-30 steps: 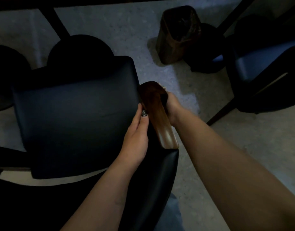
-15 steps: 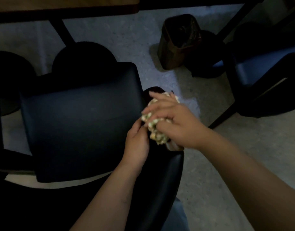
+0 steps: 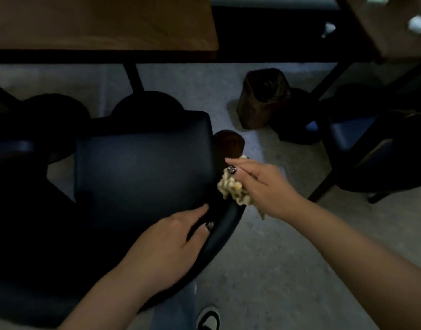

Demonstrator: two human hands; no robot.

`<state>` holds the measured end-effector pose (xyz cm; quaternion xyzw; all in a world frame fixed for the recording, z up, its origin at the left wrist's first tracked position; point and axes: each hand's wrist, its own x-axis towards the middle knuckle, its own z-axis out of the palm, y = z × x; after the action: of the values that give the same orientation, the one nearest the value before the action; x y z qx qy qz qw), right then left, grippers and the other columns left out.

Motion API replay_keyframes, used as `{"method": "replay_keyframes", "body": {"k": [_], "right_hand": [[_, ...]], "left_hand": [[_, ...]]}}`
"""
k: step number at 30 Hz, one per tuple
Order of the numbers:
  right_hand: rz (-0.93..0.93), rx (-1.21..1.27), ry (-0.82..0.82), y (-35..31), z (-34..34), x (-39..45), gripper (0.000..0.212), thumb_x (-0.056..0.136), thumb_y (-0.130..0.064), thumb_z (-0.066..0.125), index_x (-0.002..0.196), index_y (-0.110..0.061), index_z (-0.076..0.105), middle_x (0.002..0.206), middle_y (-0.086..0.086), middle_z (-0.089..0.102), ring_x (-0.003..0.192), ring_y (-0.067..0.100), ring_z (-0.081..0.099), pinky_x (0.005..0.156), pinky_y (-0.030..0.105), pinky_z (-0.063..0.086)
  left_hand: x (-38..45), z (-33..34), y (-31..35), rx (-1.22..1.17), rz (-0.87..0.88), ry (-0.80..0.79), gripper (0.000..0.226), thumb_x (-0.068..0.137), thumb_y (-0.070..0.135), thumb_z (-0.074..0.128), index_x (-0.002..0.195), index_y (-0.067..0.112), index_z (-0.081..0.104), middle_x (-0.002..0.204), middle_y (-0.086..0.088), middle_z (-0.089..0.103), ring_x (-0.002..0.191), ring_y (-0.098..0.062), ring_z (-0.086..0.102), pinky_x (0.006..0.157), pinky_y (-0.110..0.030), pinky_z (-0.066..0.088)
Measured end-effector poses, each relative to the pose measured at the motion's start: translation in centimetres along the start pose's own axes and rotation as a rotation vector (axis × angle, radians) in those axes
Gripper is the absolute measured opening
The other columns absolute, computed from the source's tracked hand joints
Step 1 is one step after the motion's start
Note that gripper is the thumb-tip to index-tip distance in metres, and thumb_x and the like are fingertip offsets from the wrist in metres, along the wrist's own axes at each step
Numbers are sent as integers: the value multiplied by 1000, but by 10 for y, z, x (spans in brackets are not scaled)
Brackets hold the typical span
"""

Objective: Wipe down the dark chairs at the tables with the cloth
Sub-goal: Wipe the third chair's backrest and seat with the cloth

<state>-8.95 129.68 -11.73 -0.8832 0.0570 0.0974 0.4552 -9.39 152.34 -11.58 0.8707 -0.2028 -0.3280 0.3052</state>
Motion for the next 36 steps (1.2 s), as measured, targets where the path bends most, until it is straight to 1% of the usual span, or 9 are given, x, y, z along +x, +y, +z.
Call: {"method": "replay_keyframes", "body": {"k": [6, 11, 15, 17, 20, 23, 27, 31, 36], "right_hand": [[-13, 70, 50, 1, -8, -4, 27, 94, -20, 55, 118, -15, 66, 140, 2, 51, 131, 7, 41, 111, 26, 30], [-62, -55, 97, 2, 17, 3, 23, 96, -10, 49, 93, -2, 70, 129, 7, 60, 144, 17, 22, 115, 24, 9], [-166, -86, 296, -9, 31, -17, 33, 96, -12, 45, 73, 1, 66, 87, 9, 69, 95, 9, 60, 96, 26, 34], [-212, -49, 306, -12, 36, -28, 35, 94, -16, 43, 63, -21, 58, 64, -9, 56, 67, -2, 52, 81, 27, 36], [-196, -85, 222, -10, 29, -30, 19, 95, -20, 52, 92, -20, 71, 100, -4, 68, 102, 0, 56, 95, 31, 39], [-134, -222, 197, -1, 26, -20, 26, 93, -20, 59, 115, -10, 67, 134, 6, 55, 137, 17, 35, 118, 40, 18], [-128, -299, 301, -11, 41, -19, 26, 95, -14, 51, 106, 2, 69, 120, 12, 63, 121, 22, 50, 116, 28, 15], [-196, -354, 341, -31, 62, -41, 39, 93, -23, 43, 74, 5, 62, 75, 19, 62, 70, 18, 52, 80, 23, 38], [-159, -368, 514, -59, 120, -77, 32, 95, -18, 45, 95, 1, 70, 90, 16, 67, 88, 27, 60, 81, 31, 43]], "left_hand": [[-35, 9, 5, 221, 37, 181, 57, 92, 60, 25, 144, 42, 38, 138, 14, 55, 116, -10, 57, 91, -28, 47], [-33, 14, 4, 246, 36, 299, 48, 93, 56, 34, 132, 35, 54, 116, 5, 68, 99, -17, 63, 79, -33, 51], [-34, 15, 5, 294, 41, 370, 43, 93, 55, 36, 118, 32, 62, 98, 6, 70, 83, -15, 62, 67, -30, 48], [-35, 15, 3, 280, 60, 391, 38, 95, 50, 38, 113, 30, 64, 90, 7, 69, 74, -12, 59, 61, -28, 44], [-39, 15, -1, 250, 102, 423, 31, 97, 41, 41, 112, 29, 65, 89, 7, 68, 73, -13, 60, 60, -29, 45], [-49, 7, -12, 202, 165, 353, 33, 98, 41, 42, 123, 34, 61, 110, 9, 68, 92, -14, 62, 77, -35, 53], [-74, -17, -49, 321, 138, 204, 54, 91, 61, 30, 136, 41, 50, 131, 15, 60, 114, -11, 58, 90, -35, 50], [-101, -26, -71, 458, 178, 371, 54, 93, 58, 31, 130, 33, 60, 121, 9, 67, 103, -18, 64, 74, -28, 41], [-111, -38, -88, 454, 236, 412, 43, 96, 50, 45, 123, 25, 67, 111, 3, 72, 95, -22, 67, 78, -31, 46]]}}
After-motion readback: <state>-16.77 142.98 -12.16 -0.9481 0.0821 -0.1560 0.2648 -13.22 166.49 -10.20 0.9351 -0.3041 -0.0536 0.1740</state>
